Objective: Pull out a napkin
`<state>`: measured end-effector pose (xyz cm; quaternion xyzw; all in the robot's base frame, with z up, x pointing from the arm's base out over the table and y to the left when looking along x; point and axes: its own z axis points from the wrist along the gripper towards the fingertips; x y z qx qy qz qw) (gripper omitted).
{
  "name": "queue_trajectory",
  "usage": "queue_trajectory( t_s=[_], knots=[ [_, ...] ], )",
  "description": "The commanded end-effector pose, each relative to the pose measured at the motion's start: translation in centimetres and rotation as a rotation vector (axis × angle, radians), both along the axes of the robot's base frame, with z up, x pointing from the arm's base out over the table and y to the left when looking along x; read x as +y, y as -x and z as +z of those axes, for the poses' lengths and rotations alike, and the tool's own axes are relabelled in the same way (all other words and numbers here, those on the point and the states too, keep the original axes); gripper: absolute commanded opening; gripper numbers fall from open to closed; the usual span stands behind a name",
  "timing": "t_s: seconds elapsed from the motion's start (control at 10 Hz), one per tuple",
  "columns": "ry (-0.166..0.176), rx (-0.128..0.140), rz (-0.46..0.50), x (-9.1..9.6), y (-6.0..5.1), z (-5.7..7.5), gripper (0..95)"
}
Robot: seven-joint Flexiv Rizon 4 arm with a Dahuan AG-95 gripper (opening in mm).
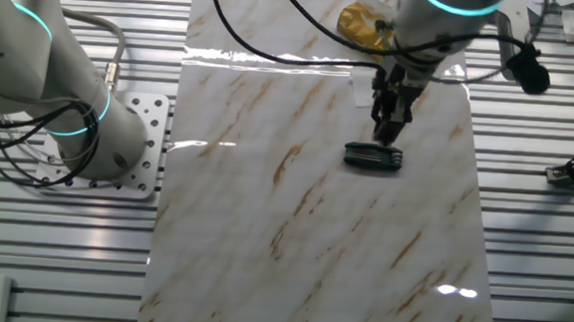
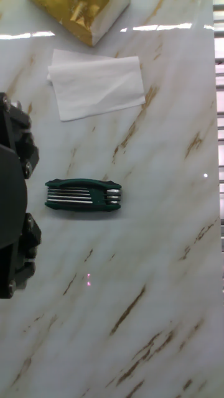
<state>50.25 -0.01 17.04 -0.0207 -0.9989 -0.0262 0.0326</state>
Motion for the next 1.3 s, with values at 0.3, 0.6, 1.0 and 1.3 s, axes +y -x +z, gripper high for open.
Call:
queue_trajectory(
  t_s=[0.3, 0.6, 1.0, 1.3],
  knots=[
    [0.022, 0.003, 0.004, 0.0, 0.2, 0.0, 0.0],
    [0.02, 0.003, -0.003, 0.0, 0.2, 0.0, 0.0],
    [0.022, 0.0, -0.019, 1.0, 0.1, -0.3, 0.0],
    [0.026, -0.002, -0.062, 4.0, -0.4, -0.8, 0.0]
  ],
)
